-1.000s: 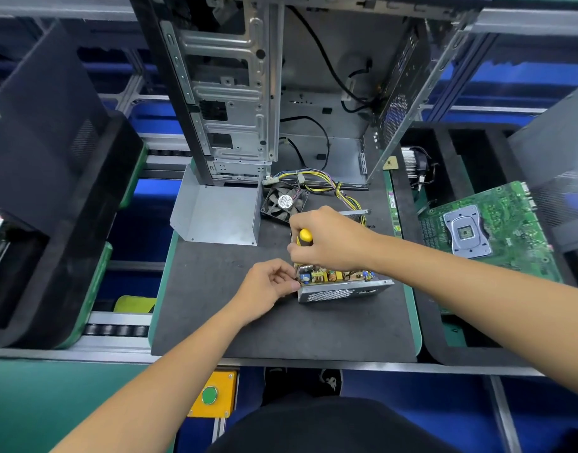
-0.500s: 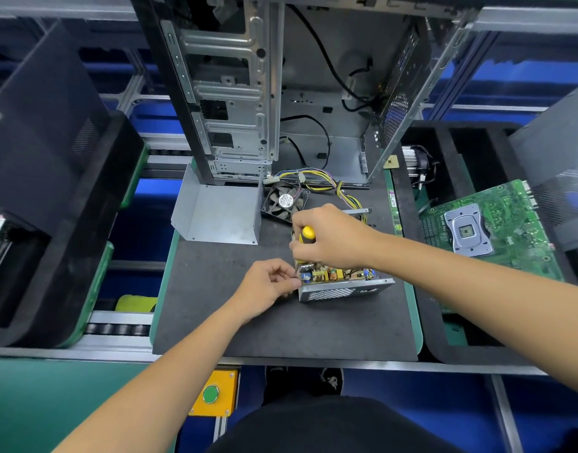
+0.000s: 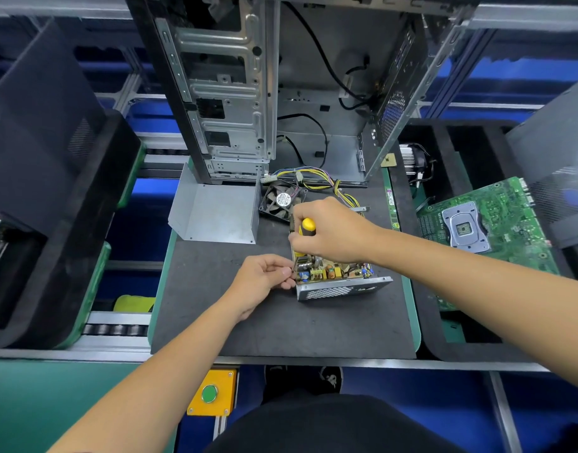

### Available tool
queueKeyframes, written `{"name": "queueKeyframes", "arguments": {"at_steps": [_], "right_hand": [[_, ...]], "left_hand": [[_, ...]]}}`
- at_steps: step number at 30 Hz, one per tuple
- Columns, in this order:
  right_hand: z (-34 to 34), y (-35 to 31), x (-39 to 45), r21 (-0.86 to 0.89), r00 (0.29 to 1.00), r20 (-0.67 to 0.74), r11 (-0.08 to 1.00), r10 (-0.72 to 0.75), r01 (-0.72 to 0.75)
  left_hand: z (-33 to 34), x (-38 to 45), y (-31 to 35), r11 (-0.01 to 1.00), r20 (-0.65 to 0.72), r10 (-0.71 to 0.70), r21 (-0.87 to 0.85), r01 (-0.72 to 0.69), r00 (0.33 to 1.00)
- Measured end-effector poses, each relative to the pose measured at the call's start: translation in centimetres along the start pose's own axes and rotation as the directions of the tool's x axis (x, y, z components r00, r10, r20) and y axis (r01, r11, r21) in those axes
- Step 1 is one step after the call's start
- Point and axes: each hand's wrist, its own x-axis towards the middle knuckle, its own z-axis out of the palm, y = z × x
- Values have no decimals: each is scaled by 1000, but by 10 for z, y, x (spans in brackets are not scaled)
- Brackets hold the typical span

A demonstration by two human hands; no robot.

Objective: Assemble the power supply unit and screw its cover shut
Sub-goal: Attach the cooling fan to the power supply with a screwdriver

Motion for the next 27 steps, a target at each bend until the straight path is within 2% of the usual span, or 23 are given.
{"name": "queueKeyframes", "arguments": {"at_steps": [5,11,15,19,27], "right_hand": [[-2,2,1,22,1000,-22,1000,1,-1],[-1,2,3,37,1000,-14,999,15,-14],[-4,4,6,45,999,-9,998,47,-47],[-2,6,5,14,999,34,999,38,-38],[4,4,3,-96,993,117,995,18,-6]], "left_hand": [[-1,1,2,998,-14,10,59,-9,1000],[0,1,5,973,2,85,215,-83,996],[2,1,6,909,34,140,392,-142,990],[8,1,9,785,87,240,568,-246,967],[14,-1,0,718,42,323,640,-274,945]]}}
